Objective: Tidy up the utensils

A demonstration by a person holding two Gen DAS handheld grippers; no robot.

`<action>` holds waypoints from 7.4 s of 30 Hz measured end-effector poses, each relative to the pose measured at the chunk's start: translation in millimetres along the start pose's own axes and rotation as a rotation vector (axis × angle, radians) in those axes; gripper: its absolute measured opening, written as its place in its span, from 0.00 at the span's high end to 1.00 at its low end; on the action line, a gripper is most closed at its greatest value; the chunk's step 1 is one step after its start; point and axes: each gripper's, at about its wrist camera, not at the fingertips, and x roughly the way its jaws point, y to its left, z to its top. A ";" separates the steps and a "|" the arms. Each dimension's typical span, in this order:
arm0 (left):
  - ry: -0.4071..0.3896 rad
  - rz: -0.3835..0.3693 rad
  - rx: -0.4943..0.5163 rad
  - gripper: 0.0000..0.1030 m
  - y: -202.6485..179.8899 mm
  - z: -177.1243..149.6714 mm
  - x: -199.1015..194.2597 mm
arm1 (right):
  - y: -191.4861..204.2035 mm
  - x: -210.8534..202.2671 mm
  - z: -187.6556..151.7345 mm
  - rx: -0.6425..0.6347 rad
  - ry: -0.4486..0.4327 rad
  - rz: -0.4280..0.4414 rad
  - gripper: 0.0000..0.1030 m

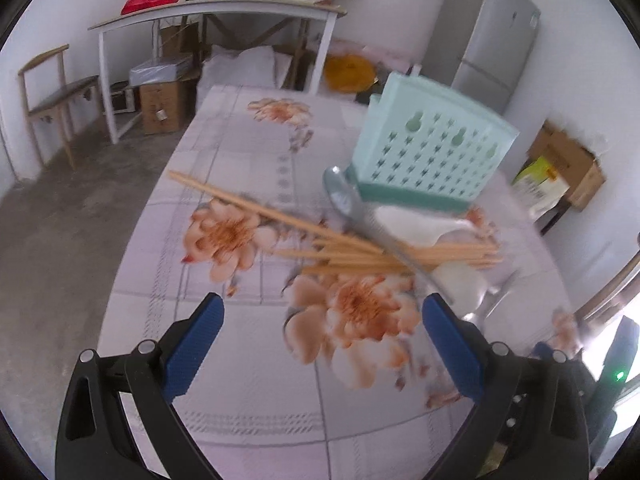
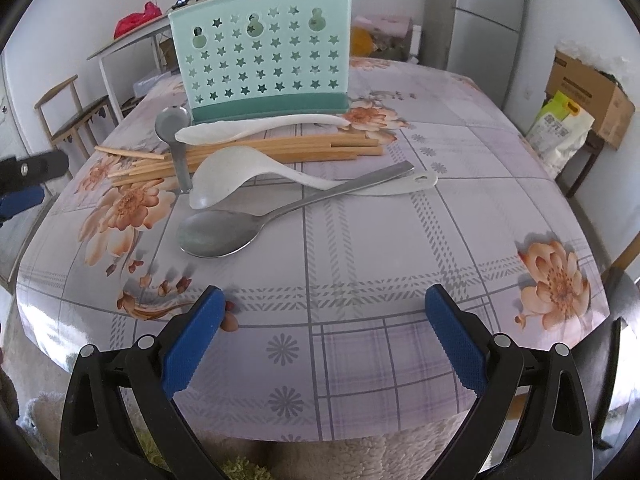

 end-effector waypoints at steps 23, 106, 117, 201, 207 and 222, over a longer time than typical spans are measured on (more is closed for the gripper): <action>0.171 -0.215 -0.124 0.58 32.0 98.6 104.2 | 26.2 -15.6 12.8 -0.137 -0.107 0.261 0.08; -0.531 -0.092 0.028 0.98 -41.5 234.2 -47.2 | -16.4 -123.9 89.1 -0.100 -0.426 0.329 1.00; -0.577 0.090 0.196 0.98 -70.0 217.7 21.2 | -62.8 -138.6 123.3 0.022 -0.499 0.454 1.00; 0.029 -0.057 0.112 0.06 -4.5 12.8 49.1 | 41.6 -5.8 36.0 -0.707 -0.053 0.080 0.64; 0.004 -0.076 0.132 0.06 -6.1 12.9 46.4 | 57.9 8.7 28.6 -0.836 -0.091 -0.008 0.74; -0.081 -0.229 0.107 0.06 -13.0 29.9 32.8 | 43.9 -6.4 41.5 -0.648 -0.225 -0.061 0.98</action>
